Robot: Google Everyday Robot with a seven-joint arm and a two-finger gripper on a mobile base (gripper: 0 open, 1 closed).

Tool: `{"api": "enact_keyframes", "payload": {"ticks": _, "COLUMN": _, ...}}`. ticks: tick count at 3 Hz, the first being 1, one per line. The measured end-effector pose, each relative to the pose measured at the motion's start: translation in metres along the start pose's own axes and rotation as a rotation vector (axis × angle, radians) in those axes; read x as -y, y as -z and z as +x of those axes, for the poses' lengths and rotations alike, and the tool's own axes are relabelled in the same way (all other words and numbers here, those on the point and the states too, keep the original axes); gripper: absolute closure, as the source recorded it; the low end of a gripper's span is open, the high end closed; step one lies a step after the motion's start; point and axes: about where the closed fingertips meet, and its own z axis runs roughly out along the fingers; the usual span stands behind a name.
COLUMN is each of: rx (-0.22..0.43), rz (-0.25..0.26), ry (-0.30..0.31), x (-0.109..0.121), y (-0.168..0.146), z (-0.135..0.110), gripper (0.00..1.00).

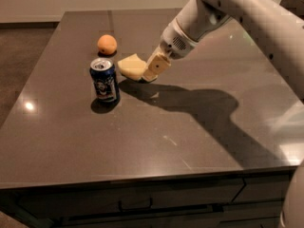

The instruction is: Move sponge near pepsi can

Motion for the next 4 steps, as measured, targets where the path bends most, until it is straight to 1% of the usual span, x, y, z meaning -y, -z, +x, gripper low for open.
{"api": "enact_keyframes", "payload": {"ticks": 1, "rx": -0.001, "rz": -0.051, "ry": 0.016, "x": -0.021, "y": -0.016, "z": -0.003, "gripper": 1.0}}
{"api": "enact_keyframes", "payload": {"ticks": 2, "rx": -0.015, "rz": -0.059, "ry": 0.025, "x": -0.031, "y": -0.026, "z": -0.004, "gripper": 0.82}}
{"api": "enact_keyframes", "payload": {"ticks": 3, "rx": -0.022, "rz": -0.042, "ry": 0.027, "x": -0.032, "y": -0.033, "z": -0.001, "gripper": 0.59}}
{"api": "enact_keyframes", "payload": {"ticks": 4, "rx": -0.023, "rz": -0.047, "ry": 0.028, "x": -0.033, "y": -0.036, "z": -0.002, "gripper": 0.28}}
